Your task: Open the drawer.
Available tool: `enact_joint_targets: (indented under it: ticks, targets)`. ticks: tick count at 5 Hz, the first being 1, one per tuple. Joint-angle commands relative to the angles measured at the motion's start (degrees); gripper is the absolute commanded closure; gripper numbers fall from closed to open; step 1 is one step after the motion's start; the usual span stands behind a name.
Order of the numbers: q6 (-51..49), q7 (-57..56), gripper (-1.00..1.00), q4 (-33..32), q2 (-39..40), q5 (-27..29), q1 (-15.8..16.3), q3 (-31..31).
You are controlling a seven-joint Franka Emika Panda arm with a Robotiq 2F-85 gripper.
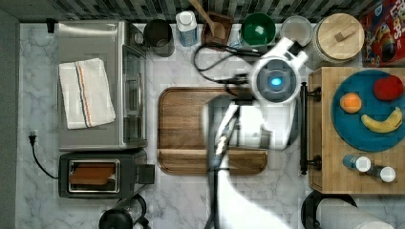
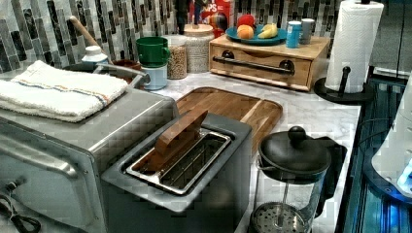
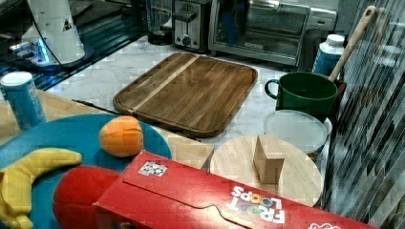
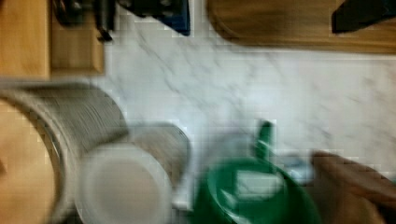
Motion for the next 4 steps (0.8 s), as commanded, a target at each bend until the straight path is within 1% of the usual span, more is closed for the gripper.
enact_joint_targets:
  ticks: [1, 2, 3, 4]
  targets:
    - [-1.87, -10.16, -1.0, -1.99, 4.32, -0.86, -6.59, -3.83]
    - [-2.35, -7.98, -1.0, -3.16, 3.75, -0.8, -7.5, -2.37]
    - [-0.54, -5.68, -1.0, -5.27, 3.05, -0.34, -8.49, -0.52]
    - [0.33, -3.52, -1.0, -6.54, 2.5, -0.79, -8.09, -0.24]
